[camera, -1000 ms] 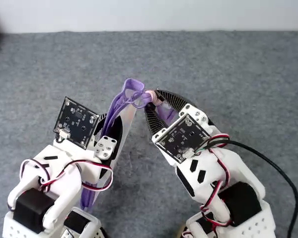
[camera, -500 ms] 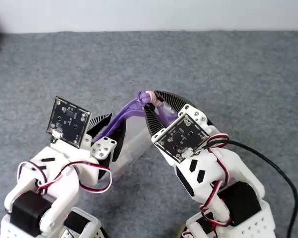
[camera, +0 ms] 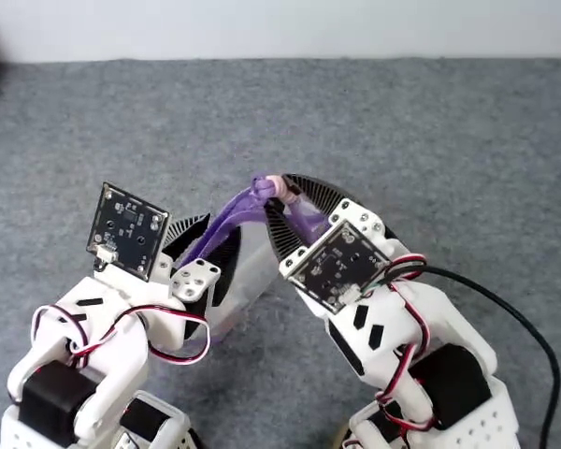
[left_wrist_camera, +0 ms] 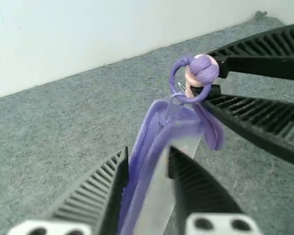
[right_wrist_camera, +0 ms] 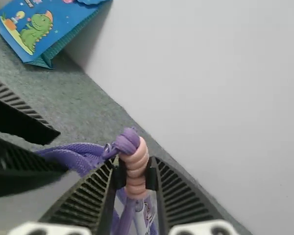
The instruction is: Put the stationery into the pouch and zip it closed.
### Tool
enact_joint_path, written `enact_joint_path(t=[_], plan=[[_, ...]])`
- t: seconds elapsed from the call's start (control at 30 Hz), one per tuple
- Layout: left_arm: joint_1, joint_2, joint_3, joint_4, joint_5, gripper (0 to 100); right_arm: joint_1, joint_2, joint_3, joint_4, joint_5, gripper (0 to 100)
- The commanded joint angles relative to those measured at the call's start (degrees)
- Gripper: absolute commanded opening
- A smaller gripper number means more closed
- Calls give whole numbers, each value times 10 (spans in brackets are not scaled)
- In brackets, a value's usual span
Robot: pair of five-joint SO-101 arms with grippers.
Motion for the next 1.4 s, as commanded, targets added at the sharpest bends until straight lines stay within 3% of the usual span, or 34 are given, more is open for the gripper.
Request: enact_joint_path(t=[0.0,0.43,0.83,1.37], plan=[[-5,1,-32,-18,-4,196,-23,-13,-42,1,7,7],[-5,-3,-32,-13,-20,194,-55,-13,-49,4,34,7],[-3,-4,-32,5,-53,61,-54,-9,-48,1,34,7],[-4,-4,-31,7,-72,13,57,62,-40,-89,31,7]])
